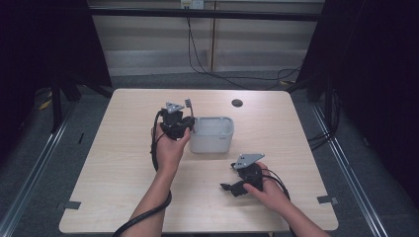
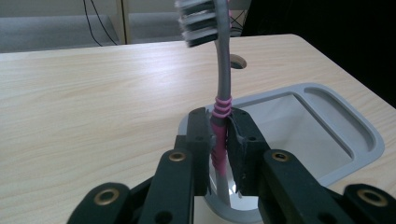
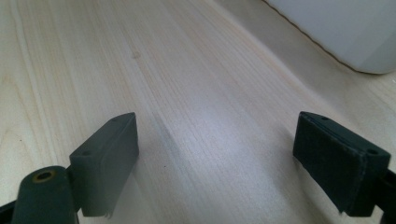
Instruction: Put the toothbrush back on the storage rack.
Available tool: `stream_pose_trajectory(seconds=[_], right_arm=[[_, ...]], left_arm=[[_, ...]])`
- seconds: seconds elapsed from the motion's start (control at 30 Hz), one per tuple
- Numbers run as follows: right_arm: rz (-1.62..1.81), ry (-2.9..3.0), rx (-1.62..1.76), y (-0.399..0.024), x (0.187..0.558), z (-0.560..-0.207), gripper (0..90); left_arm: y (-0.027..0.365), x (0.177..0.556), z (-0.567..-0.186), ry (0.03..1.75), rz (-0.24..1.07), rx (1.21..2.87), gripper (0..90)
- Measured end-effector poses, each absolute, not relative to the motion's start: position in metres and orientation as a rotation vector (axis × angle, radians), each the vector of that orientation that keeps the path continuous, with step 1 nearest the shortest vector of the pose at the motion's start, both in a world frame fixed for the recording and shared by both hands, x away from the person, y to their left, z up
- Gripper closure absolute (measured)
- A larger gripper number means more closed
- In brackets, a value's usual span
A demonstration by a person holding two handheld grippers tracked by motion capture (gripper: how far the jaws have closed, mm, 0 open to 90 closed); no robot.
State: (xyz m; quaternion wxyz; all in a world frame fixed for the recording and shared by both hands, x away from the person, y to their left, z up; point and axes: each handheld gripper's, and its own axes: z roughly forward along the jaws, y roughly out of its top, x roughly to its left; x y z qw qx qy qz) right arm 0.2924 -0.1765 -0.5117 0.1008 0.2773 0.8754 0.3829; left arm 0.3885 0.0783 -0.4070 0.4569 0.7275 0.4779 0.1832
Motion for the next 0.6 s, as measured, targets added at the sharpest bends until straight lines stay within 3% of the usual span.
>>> stream_pose_trajectory(seconds=[0.6], right_arm=[[1.131, 2.587, 0.819, -0.1765, 0.2924, -0.5117, 13.6]], left_arm=[[0.0759, 0.3838, -0.4116, 1.168, 0.456, 1.823, 79.3]])
